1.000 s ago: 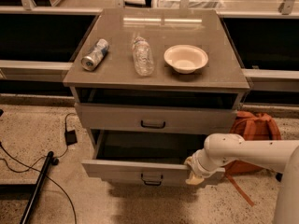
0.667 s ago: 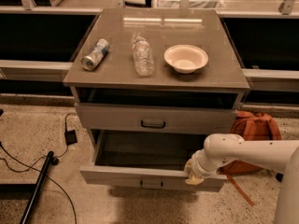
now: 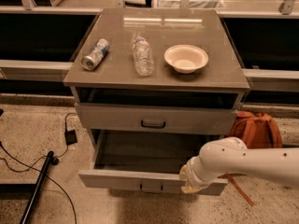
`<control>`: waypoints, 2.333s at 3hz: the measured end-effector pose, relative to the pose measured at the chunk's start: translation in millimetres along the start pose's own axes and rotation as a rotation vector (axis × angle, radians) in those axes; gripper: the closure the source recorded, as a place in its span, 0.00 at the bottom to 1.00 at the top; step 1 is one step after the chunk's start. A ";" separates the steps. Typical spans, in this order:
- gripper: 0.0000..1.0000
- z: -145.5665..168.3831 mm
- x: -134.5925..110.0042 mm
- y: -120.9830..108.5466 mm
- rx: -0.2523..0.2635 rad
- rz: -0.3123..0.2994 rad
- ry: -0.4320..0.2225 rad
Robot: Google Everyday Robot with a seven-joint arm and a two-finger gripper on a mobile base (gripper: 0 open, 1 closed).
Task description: Open middle drawer
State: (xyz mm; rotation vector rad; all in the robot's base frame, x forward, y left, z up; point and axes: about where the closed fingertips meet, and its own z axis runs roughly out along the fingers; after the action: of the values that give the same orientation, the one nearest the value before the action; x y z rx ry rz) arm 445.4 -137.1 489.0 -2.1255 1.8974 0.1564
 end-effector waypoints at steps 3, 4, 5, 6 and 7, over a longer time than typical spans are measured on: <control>0.61 -26.3 -24.5 -59.1 0.108 -0.090 0.086; 0.84 -11.4 9.8 -89.4 0.139 -0.014 0.078; 0.94 7.9 53.2 -106.8 0.153 0.094 0.049; 1.00 43.5 84.2 -102.3 0.108 0.187 -0.002; 1.00 83.8 104.5 -85.4 0.007 0.262 -0.050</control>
Offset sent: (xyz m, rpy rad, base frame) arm 0.0509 0.0381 0.0617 -0.1035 -0.1678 0.0792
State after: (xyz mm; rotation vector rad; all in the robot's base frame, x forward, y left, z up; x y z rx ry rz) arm 552.1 -205.2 393.0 -1.8421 2.1359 0.2547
